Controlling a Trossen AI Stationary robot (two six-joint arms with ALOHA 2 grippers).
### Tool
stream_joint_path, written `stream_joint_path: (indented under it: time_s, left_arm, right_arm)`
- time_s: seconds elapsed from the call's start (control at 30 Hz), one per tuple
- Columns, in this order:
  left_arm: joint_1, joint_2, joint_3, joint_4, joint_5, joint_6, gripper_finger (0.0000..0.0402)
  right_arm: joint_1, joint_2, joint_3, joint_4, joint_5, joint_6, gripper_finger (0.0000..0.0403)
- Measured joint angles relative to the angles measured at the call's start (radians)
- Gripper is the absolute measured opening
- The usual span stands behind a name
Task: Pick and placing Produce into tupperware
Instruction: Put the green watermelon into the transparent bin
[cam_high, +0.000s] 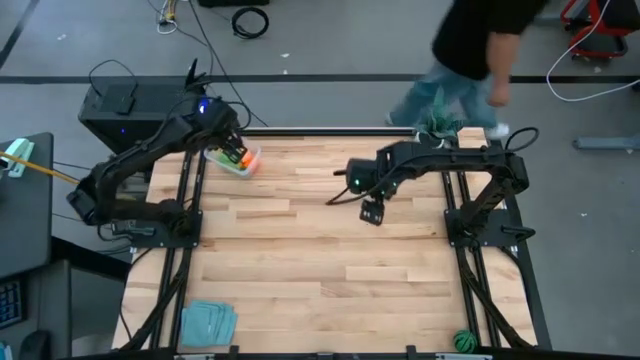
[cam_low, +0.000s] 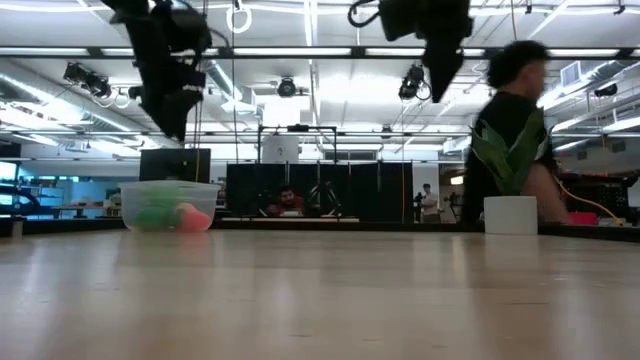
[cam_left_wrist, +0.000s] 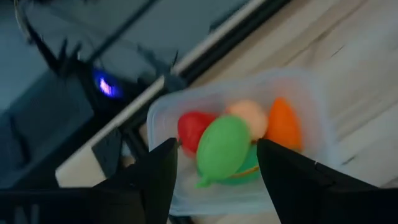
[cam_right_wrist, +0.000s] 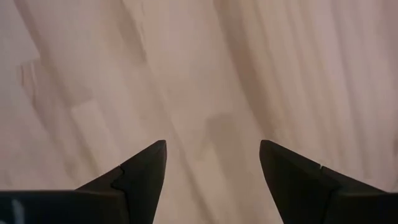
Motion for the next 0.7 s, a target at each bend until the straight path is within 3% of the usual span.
stream_joint_path:
  time_s: [0.27, 0.7]
  left_arm:
    - [-0.158, -0.126, 0.0, 0.044, 0.0, -0.02, 0.022]
    - [-0.34, -0.144, 0.0, 0.12, 0.001, 0.012, 0.0216]
  right_arm:
    - [0.17, 0.0, 0.0, -0.168, -0.006, 0.429, 0.0261]
    - [0.518, -0.001, -0.005, -0.212, -0.227, 1.16, 0.0258]
